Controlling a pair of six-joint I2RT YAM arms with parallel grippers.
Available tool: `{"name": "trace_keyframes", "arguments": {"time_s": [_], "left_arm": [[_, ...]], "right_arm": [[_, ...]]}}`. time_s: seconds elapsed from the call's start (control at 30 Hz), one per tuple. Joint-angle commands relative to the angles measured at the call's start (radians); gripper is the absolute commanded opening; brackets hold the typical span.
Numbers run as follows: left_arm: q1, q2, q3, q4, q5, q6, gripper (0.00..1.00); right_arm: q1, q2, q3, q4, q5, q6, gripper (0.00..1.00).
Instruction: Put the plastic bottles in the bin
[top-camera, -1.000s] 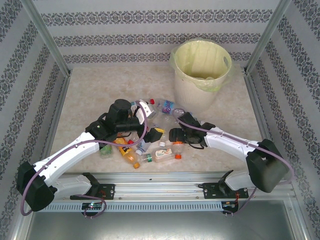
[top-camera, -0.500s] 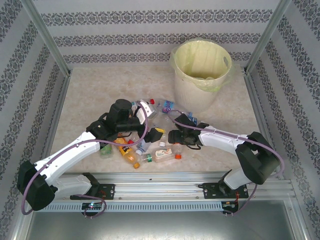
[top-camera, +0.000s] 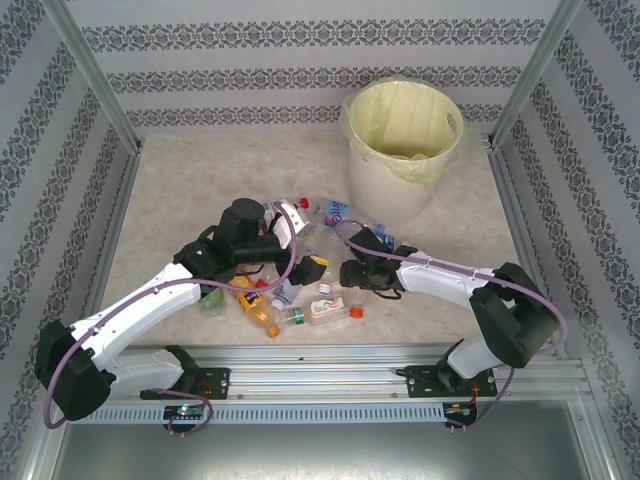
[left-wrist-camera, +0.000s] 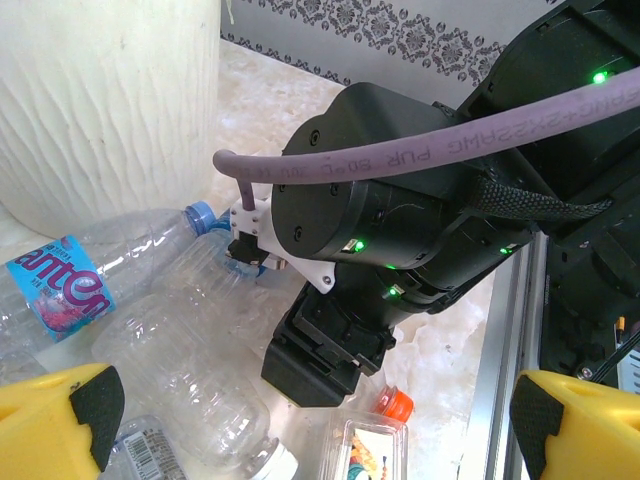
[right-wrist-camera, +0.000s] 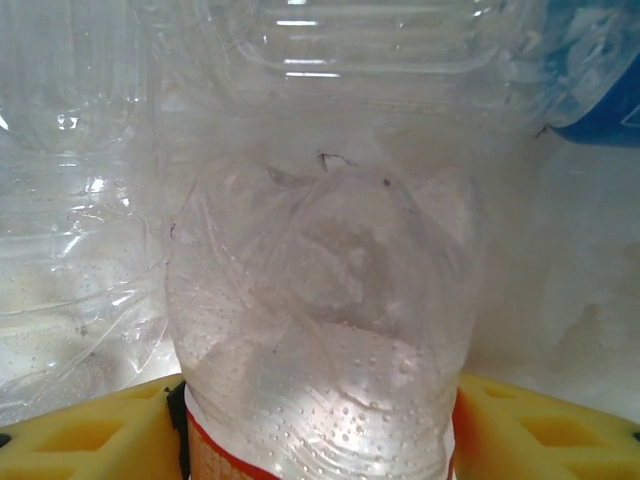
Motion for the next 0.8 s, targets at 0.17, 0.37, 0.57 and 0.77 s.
{"name": "trace_keyframes", "arguments": {"time_s": [0.17,0.37,0.57,0.77], "left_arm": [[-0.008,0.003,-0.021,0.048,0.001,-0.019,1.0],[-0.008,0.0,-0.024,0.06,0.005,-0.027,1.0],[-0.008,-0.013,-0.035,0.102,0.01,-0.056,1.0],[-0.008,-0.013,-0.057,0.196,0.008,-0.123,1.0]], "right_arm": [[0.004,-0.027,-0.011,-0.032,0.048,-0.019,0.6],[-0.008,-0.071,-0.008,-0.061,0.056,-0.037,0.58],[-0.01,-0.147,0.016,-0.126,0.076,-0.062,0.57],[-0.01,-0.26,0.084,-0.225,0.105,-0.088,0.56]]}}
